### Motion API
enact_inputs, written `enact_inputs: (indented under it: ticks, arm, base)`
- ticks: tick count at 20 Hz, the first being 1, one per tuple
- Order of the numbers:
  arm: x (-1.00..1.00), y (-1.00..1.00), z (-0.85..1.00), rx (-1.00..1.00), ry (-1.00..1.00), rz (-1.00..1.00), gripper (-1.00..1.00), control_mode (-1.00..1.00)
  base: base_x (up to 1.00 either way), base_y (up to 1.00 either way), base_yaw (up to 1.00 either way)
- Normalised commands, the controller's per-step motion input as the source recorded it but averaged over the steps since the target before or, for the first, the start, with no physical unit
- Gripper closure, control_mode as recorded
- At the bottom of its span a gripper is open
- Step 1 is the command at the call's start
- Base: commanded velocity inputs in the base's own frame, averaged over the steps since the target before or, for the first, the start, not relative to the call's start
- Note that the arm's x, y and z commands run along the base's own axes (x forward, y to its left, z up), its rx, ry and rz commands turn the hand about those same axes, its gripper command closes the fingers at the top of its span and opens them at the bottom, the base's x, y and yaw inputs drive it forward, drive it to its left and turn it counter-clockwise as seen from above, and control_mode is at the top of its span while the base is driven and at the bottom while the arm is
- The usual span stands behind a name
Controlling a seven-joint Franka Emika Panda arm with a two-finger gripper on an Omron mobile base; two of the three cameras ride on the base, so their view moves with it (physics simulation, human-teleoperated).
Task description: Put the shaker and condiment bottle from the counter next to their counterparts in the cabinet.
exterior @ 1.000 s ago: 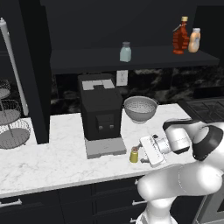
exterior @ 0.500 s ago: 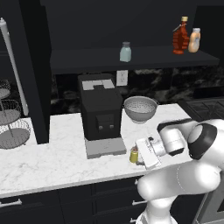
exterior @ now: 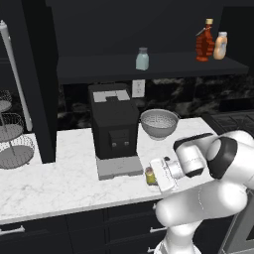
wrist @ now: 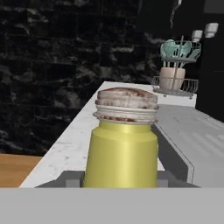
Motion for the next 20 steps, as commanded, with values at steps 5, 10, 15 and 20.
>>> enact_inputs:
  ticks: [5, 10, 15, 20]
  arm:
    - [0.04, 0.01, 0.4, 0.0, 0.0, -0.13, 1.0, -1.0]
    - [-0.25, -0.12, 0.82, 0.0, 0.0, -0.24, 1.0, -1.0]
    - [-0.53, -0.18, 0.73, 0.0, 0.01, -0.24, 1.0, -1.0]
    - [-0.36, 0.0, 0.78, 0.0, 0.06, -0.25, 1.0, -1.0]
  base:
    - [0.0, 0.0, 0.0]
    - [0.0, 0.0, 0.0]
    - [0.0, 0.0, 0.0]
    - [0.0, 0.0, 0.0]
